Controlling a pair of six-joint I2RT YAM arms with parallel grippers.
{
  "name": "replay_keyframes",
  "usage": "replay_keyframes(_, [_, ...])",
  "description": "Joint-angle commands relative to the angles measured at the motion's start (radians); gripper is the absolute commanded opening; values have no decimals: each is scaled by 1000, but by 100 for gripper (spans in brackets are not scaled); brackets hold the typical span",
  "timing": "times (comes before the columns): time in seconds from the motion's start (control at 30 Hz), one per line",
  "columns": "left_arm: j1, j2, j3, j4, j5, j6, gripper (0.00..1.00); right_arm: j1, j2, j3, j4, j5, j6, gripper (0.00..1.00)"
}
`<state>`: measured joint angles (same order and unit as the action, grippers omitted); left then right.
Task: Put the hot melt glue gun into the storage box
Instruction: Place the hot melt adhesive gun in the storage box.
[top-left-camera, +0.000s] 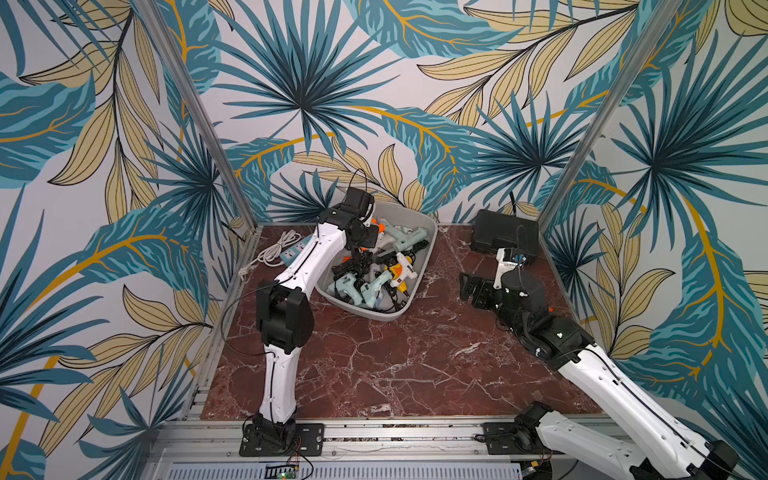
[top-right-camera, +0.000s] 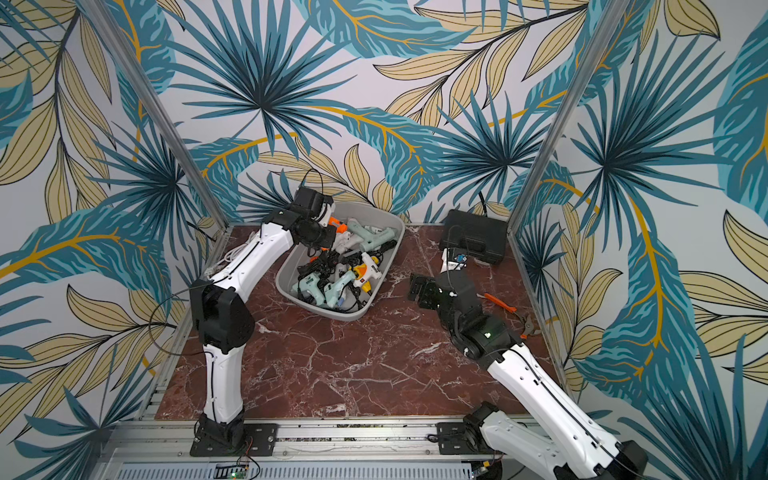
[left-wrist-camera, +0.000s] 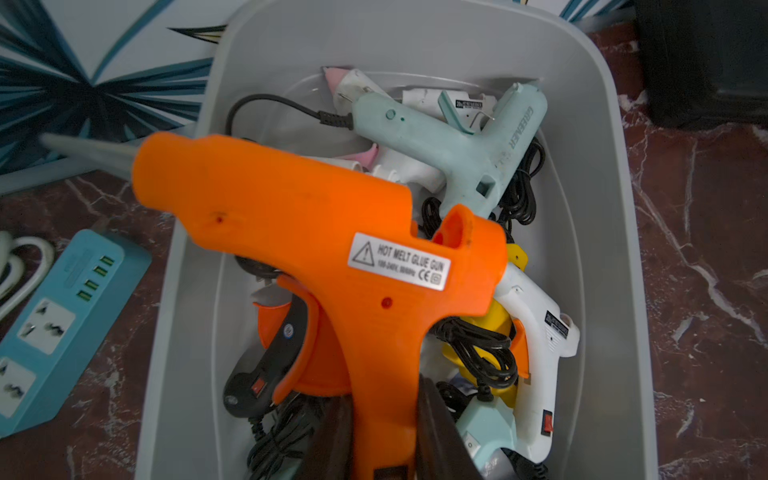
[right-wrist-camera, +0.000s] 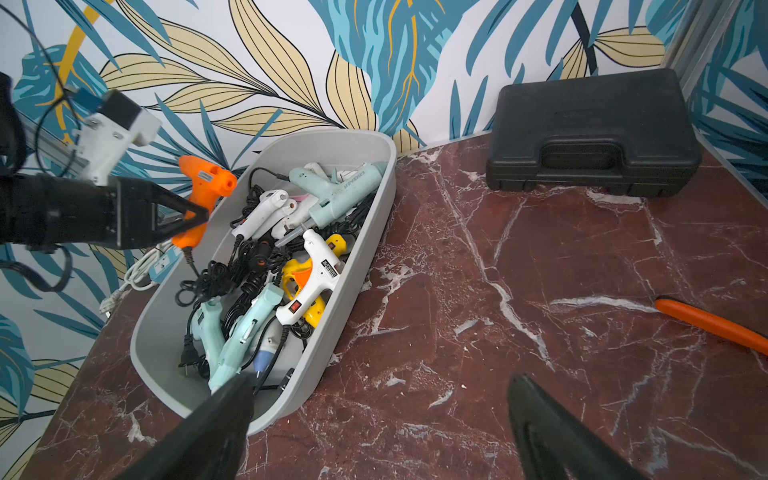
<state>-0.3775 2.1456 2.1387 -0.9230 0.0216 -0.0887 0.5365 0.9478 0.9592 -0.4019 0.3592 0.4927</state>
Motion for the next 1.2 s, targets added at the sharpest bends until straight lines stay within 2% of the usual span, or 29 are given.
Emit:
replay_keyframes(0.0, [-25,46,88,-65,-8,78,0,0,-3,-13,-13,11,9,100])
replay_keyframes(0.23, [-41,150,124,-91,33,108,0,0,-3,-15,-20,10,12,99])
replay_keyframes(0.6, [-42,219,126,-89,111,187,0,0,5,-19,-15,3,16,99])
replay_keyframes(0.83, [-42,216,127,-123,77,146,20,0,11,-13,-22,6,12,99])
replay_keyframes(0.9, [-42,196,127,-127,67,135,29,0,9,-10,-26,14,7,99])
replay_keyframes(1.03, [-42,141,125,-124,35,109,38,0,7,-2,-36,46,-7,99])
replay_keyframes(1.17, [-43,57,110,-108,41,77,59,0,2,-4,-39,86,-20,100])
